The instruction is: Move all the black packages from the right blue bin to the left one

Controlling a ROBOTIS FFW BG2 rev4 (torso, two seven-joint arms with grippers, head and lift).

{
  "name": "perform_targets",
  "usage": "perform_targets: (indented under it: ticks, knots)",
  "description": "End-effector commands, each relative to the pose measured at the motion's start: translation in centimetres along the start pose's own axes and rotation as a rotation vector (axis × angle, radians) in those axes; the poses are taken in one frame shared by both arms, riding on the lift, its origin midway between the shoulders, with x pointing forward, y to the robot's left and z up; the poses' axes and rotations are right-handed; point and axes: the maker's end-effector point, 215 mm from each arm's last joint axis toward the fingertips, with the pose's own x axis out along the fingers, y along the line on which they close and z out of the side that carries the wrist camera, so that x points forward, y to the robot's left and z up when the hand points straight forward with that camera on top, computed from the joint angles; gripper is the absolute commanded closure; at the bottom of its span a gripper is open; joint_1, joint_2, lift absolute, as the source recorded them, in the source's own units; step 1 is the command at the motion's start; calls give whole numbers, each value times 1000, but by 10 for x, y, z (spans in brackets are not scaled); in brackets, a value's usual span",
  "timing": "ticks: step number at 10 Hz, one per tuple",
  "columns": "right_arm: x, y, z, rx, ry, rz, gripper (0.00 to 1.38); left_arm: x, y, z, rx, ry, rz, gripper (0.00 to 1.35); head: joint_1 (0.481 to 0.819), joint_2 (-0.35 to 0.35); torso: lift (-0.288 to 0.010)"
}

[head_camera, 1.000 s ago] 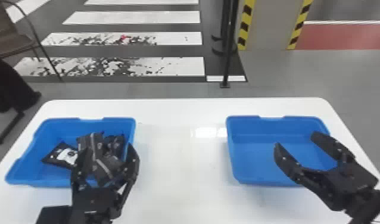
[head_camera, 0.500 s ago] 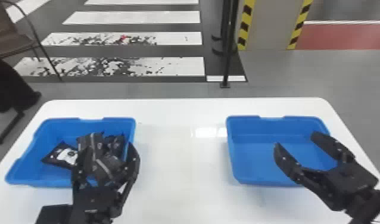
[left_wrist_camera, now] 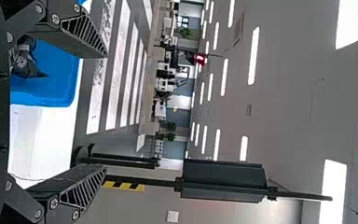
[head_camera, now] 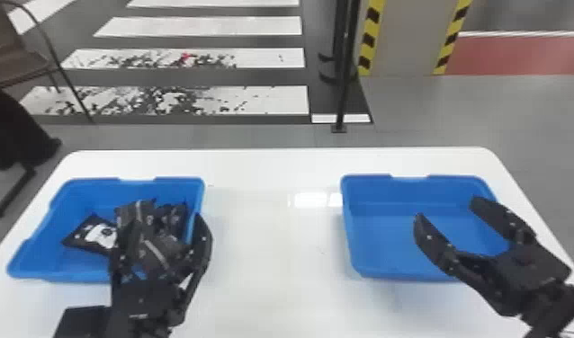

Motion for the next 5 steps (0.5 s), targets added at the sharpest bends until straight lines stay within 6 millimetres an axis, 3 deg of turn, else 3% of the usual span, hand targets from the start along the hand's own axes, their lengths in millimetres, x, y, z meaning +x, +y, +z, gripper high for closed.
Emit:
perform_targets:
  ticks: [1,5]
  knots:
    - [0,0,1,-1,-5,-1,165,0,0,0,0,0,0,211,695,21,-154]
    - [0,-1,3,-3,-15,-1,167,1,-1,1,-5,-2,0,211,695,19,-154]
